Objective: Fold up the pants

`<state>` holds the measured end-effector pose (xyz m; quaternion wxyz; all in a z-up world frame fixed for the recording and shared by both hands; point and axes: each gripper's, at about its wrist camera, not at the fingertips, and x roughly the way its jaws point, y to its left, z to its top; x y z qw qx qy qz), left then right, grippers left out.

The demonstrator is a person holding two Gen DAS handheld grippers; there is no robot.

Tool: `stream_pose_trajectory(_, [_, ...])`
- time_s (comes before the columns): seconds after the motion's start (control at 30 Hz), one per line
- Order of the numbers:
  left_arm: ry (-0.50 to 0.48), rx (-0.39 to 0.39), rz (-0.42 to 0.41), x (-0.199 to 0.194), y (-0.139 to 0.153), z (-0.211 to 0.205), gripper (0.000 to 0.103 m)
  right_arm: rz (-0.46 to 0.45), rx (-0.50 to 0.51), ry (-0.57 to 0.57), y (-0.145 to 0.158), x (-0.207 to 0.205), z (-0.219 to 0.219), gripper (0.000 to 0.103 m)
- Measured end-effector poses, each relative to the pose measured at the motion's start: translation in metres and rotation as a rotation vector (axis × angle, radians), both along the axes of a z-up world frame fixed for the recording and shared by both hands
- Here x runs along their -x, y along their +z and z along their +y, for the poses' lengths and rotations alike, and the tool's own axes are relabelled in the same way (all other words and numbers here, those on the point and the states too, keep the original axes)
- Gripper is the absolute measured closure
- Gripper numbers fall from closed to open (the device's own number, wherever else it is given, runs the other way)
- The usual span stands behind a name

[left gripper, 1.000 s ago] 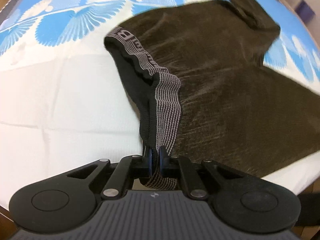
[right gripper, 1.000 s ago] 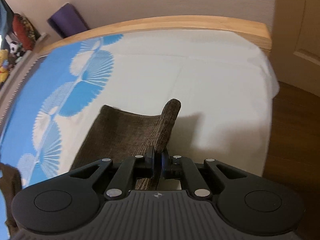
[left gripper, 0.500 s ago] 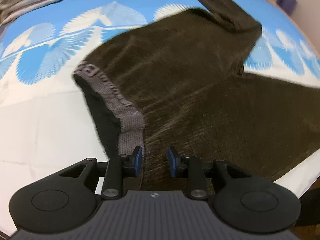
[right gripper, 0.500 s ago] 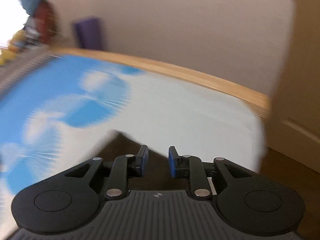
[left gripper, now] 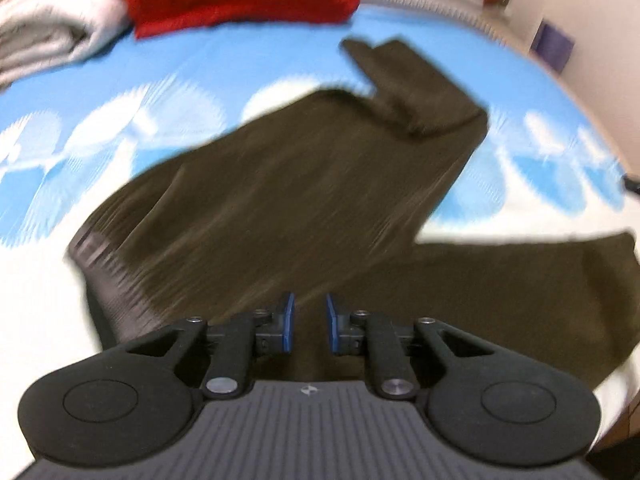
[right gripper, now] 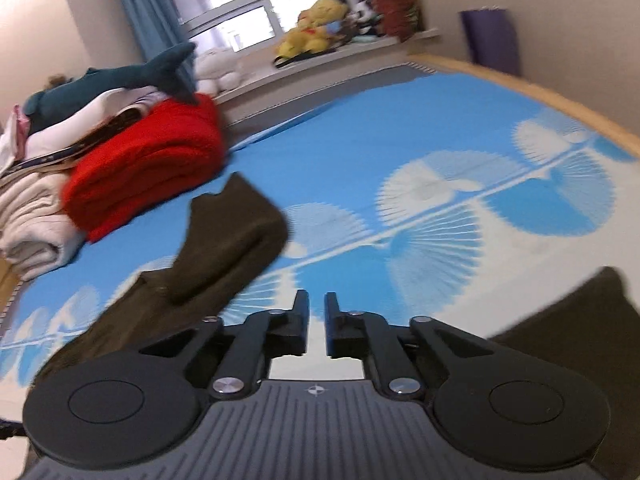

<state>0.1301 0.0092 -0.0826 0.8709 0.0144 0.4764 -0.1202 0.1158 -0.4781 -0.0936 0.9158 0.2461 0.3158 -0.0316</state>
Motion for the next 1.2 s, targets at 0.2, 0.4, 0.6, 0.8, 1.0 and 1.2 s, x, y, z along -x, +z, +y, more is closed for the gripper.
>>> stream_pose_trajectory(0.2, [-0.135, -0.018, -0.173, -0.027, -0.006, -0.094, 0.083, 0.035, -0.177, -0.042, -0.018, -0.042, 0.011, 0.096])
stream_pose_trajectory(0.4, [-0.135, -0.061, -0.154, -0.075, -0.059, -0.152, 0.062, 0.051, -0.247, -0.036, -0.020, -0.072, 0.041, 0.095])
stream_pose_trajectory(0.6, [-0.148, -0.160, -0.091, -0.104, -0.105, -0.169, 0.063, 0.082, -0.255, -0.036, -0.029, -0.094, 0.049, 0.095])
stream_pose_trajectory(0.8, [0.379, -0.226, -0.045, -0.110, -0.060, -0.102, 0.094, 0.106, -0.268, -0.071, -0.042, -0.115, 0.049, 0.093])
stream_pose_trajectory(1.0, [0.364, -0.239, 0.077, -0.114, -0.078, -0.102, 0.057, 0.074, -0.261, -0.061, -0.055, -0.143, 0.054, 0.093])
stream_pose_trajectory(1.2, [0.165, -0.441, -0.139, -0.116, -0.073, -0.149, 0.041, 0.062, -0.346, -0.096, -0.084, -0.196, 0.043, 0.093])
